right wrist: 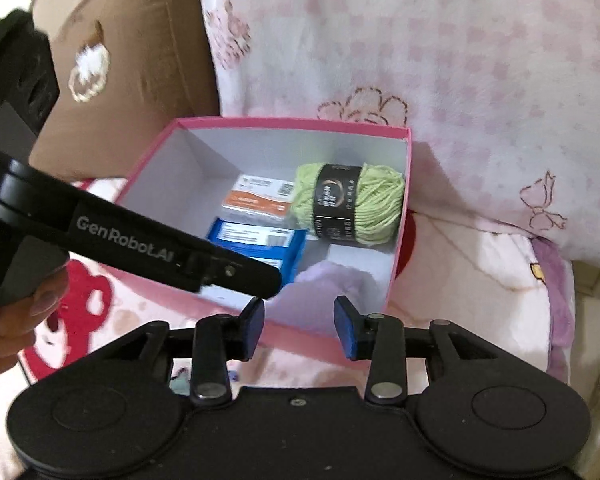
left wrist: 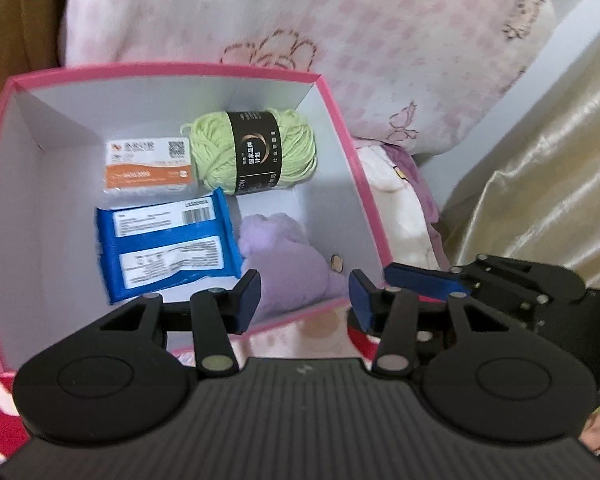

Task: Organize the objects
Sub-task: 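Open the left tool and withdraw it from the box, then move the open left tool toward the orange makeup sponge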

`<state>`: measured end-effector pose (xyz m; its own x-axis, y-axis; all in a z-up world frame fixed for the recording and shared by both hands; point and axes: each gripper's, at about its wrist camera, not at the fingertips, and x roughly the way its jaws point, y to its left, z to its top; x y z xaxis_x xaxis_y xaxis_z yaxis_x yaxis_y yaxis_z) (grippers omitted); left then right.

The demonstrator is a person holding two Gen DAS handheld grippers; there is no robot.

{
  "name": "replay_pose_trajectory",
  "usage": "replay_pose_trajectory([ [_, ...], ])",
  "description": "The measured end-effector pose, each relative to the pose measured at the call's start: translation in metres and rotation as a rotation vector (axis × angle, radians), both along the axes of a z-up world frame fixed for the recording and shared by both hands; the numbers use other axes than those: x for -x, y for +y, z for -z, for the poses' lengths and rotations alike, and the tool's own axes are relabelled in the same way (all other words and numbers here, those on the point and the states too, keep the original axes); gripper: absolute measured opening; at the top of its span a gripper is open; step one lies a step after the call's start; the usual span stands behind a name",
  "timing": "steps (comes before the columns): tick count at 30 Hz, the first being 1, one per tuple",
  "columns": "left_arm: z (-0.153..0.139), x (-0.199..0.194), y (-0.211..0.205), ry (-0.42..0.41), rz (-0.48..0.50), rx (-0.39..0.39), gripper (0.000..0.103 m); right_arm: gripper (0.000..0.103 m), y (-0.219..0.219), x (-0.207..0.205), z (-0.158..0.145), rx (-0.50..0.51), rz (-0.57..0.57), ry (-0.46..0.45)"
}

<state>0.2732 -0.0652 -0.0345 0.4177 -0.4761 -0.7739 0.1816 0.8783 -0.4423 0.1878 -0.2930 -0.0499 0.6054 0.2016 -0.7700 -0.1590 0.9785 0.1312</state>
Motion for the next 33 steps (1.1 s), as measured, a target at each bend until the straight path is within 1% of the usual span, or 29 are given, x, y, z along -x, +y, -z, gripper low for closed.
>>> replay_pose_trajectory([
  [3,-0.015,0.016,0.005,-0.017,0.027,-0.030,0.049,0.045,0.003,0.012,-0.014,0.008,-0.011,-0.001],
  [10,-0.044,0.055,0.014,-0.041,0.087,-0.098,0.049,0.047,0.014,0.041,-0.042,-0.006,-0.004,-0.024],
  [12,-0.052,0.066,0.017,-0.042,0.103,-0.110,0.049,0.047,0.021,0.051,-0.049,0.004,-0.008,-0.027],
  [15,-0.065,0.083,0.020,-0.054,0.127,-0.137,0.049,0.049,0.032,0.065,-0.060,0.030,-0.013,-0.055],
  [18,-0.080,0.099,0.026,-0.073,0.135,-0.165,0.049,0.052,0.042,0.079,-0.069,0.038,-0.015,-0.081],
  [21,-0.091,0.114,0.032,-0.078,0.152,-0.193,0.050,0.057,0.051,0.095,-0.076,0.044,-0.020,-0.097],
  [23,-0.098,0.124,0.036,-0.084,0.155,-0.219,0.050,0.063,0.059,0.106,-0.080,0.056,-0.033,-0.113],
  [24,-0.100,0.129,0.039,-0.087,0.156,-0.229,0.051,0.064,0.062,0.112,-0.082,0.059,-0.039,-0.126],
  [26,-0.104,0.139,0.046,-0.079,0.153,-0.232,0.051,0.064,0.068,0.122,-0.084,0.056,-0.048,-0.136],
  [29,-0.106,0.150,0.054,-0.042,0.145,-0.214,0.051,0.064,0.075,0.137,-0.087,0.044,-0.061,-0.151],
  [33,-0.108,0.167,0.058,-0.031,0.143,-0.228,0.051,0.065,0.086,0.152,-0.090,0.041,-0.093,-0.164],
])
